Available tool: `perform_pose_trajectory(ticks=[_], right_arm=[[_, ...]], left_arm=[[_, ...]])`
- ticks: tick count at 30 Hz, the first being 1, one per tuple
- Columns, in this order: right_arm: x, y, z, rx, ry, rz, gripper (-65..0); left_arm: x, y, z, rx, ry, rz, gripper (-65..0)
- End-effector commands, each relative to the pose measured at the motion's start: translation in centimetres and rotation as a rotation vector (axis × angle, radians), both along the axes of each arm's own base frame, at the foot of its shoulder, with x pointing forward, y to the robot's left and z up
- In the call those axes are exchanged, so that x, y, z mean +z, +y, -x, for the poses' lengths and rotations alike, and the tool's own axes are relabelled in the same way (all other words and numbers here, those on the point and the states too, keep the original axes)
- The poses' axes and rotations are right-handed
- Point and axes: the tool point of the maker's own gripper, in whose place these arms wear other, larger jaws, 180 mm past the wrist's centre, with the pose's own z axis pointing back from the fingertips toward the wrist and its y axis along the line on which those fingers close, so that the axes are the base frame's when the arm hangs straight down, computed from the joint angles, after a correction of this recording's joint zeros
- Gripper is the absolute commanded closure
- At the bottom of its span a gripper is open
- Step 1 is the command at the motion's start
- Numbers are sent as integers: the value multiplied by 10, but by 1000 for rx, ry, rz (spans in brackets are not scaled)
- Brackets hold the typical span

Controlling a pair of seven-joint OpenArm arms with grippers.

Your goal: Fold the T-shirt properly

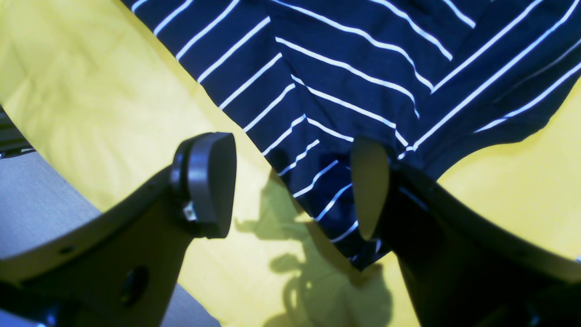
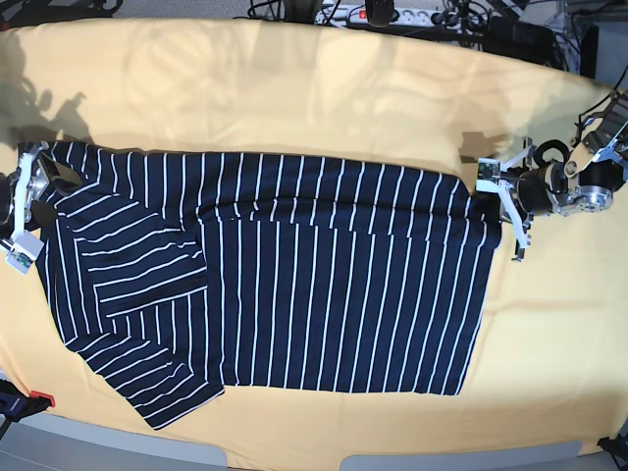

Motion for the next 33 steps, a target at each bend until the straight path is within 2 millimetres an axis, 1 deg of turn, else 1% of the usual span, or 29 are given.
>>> perform_pose_trajectory(ticks=[1,3,6,10,12,13,16,20,22,24,27,28,31,33], right_arm=[[13,-6,-5,7,-29,21,-400],[10,-10,-1,8,-5,45,-400],[3,-17,9,9,53,92,-400],[-13,-19,26,11,116,99,-400],[-25,-28,37,4,154,150,-400],[-31,-35,43,-1,174,192,-400],[-49,-49,52,-9,167,268,-399],[-64,-70,51,20,75,405,-399],[-67,-74,50,44,39,434,-399],[-70,-80,49,67,4,481,-399],[-69,-94,40,24,-63,567,-399],[-71,-92,39,16,-75,564,-399],[-81,-79,43,28,-76,514,-400],[-86,-79,45,33,-80,532,-400]], left_arm=[[10,20,-10,25,-30,-60,0],[18,23,-13,42,-32,-47,0],[29,28,-12,58,-31,-34,0],[36,30,-8,51,-33,-35,0],[38,28,-9,45,-38,-33,0],[39,28,-9,45,-38,-33,0],[39,28,-9,44,-38,-33,0],[39,28,-9,44,-38,-33,0],[38,28,-8,44,-38,-33,0],[39,27,-9,44,-38,-32,0],[39,27,-9,44,-38,-32,0],[39,27,-9,44,-38,-32,0],[39,27,-9,44,-38,-32,0],[39,28,-9,44,-38,-33,0]])
